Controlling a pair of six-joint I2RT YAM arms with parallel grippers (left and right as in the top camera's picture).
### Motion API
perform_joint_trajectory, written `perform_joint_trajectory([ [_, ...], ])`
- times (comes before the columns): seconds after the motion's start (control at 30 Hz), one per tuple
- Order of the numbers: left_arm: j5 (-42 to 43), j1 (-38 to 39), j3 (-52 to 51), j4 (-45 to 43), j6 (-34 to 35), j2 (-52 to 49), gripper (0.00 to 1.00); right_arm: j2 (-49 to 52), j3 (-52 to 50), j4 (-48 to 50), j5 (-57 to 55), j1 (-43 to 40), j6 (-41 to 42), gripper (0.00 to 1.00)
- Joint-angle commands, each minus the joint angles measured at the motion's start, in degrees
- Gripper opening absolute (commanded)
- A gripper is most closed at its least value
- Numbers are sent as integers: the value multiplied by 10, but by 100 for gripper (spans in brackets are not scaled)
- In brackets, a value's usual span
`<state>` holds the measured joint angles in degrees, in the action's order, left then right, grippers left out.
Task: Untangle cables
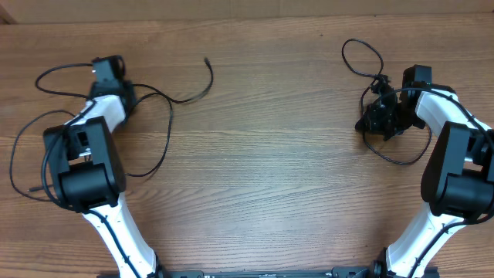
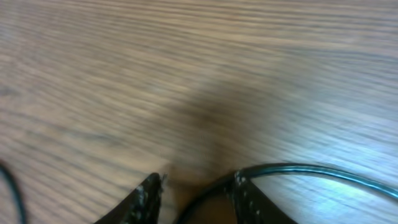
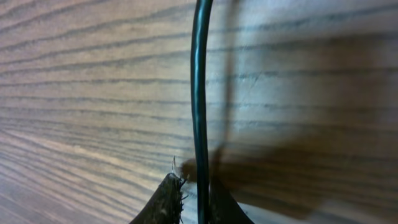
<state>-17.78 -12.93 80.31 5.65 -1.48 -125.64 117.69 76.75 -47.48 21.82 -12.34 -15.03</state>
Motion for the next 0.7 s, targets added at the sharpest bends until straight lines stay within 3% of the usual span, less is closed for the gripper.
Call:
perform_joint_trajectory([
  [0.0, 37, -2, 43, 54, -66, -13, 52, 23, -15, -9, -26, 3, 1, 15],
  [0.17, 79, 16, 165, 183, -69, 24, 72, 23, -15, -11, -26, 3, 0, 14],
  [0.37, 181, 29, 293, 368, -69, 53, 69, 23, -15, -9, -26, 3, 0, 15],
  [0.57, 197, 48, 313, 527, -89, 51, 79, 23, -15, -8, -26, 3, 0, 15],
  [0.67, 198, 55, 311, 587, -86, 50, 89, 23, -15, -7, -26, 3, 0, 15],
])
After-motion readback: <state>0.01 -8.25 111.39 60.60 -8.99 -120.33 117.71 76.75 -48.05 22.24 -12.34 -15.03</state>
